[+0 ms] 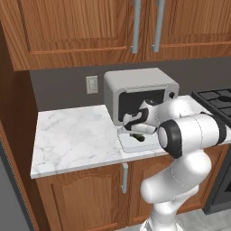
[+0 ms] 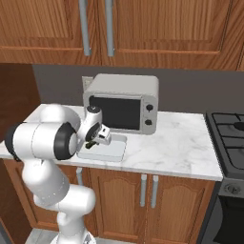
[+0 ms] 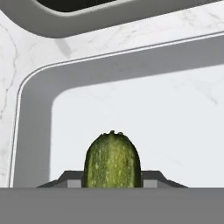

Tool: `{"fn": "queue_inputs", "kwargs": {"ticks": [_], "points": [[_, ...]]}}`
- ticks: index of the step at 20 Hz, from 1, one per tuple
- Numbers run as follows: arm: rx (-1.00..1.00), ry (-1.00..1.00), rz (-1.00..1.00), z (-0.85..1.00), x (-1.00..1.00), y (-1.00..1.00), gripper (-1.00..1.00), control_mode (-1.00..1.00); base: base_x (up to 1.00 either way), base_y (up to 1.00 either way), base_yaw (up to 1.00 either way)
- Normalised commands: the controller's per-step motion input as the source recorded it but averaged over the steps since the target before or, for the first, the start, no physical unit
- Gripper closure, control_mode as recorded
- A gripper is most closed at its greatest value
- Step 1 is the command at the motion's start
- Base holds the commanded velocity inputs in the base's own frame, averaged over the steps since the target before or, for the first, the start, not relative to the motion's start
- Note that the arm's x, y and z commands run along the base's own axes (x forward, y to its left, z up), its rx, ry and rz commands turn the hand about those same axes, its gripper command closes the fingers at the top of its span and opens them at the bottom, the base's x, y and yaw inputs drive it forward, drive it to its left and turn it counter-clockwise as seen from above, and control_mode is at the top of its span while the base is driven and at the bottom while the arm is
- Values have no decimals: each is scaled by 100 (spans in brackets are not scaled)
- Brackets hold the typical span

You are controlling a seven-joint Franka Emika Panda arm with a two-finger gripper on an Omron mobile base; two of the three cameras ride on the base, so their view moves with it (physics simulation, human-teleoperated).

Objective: Take the bell pepper and squash out of the freezer and place them in the tupperware container on the counter. Then put the tupperware containing the vegetables back in the freezer.

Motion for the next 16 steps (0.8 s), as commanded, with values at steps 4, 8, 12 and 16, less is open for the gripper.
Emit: {"fn": "queue_inputs", "kwargs": {"ticks": [4,8,12,16], "points": [[0,3,-1,-19,0,6,-100,-100,0,0,0],[0,1,-2,-8,-3,2,-100,-100,0,0,0],[0,-3,-3,19,-30,0,-100,-100,0,0,0],[0,-13,-4,72,-53,0,-100,-100,0,0,0]]}}
